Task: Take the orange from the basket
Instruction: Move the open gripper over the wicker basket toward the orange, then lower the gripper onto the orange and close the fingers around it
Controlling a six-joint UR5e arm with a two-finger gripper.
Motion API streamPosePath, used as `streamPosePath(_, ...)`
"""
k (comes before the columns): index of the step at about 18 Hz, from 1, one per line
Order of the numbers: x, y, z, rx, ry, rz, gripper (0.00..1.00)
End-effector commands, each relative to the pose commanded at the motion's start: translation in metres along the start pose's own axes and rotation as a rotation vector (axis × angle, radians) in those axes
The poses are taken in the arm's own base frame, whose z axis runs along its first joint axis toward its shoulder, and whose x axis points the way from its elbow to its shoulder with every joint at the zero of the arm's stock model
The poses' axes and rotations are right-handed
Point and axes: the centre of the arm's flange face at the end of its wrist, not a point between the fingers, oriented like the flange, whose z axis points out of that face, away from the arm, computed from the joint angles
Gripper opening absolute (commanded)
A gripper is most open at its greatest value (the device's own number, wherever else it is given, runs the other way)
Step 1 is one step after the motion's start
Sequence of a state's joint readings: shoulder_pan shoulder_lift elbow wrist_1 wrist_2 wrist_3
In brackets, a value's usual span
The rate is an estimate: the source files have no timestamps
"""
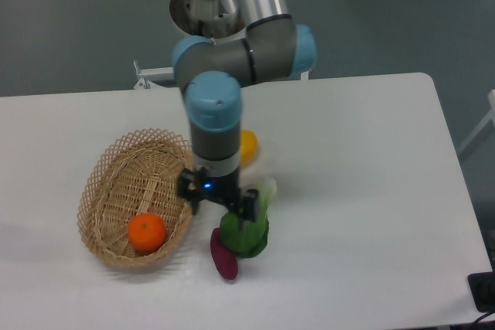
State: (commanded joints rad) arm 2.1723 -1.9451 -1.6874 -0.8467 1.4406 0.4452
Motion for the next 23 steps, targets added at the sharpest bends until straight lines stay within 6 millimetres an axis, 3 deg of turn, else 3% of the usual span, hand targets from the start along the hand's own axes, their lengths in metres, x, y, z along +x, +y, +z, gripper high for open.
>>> streamPosePath(4, 0.029, -0.005, 0.018, -0.015, 0.07, -0.108, 1.0)
streamPosePath(13, 0.07, 0.0, 0.051, -0.092, 0.053, -0.116, 1.0)
streamPosePath(23, 0.078, 0.0, 0.08, -0.137, 0.017, -0.155, 1.0)
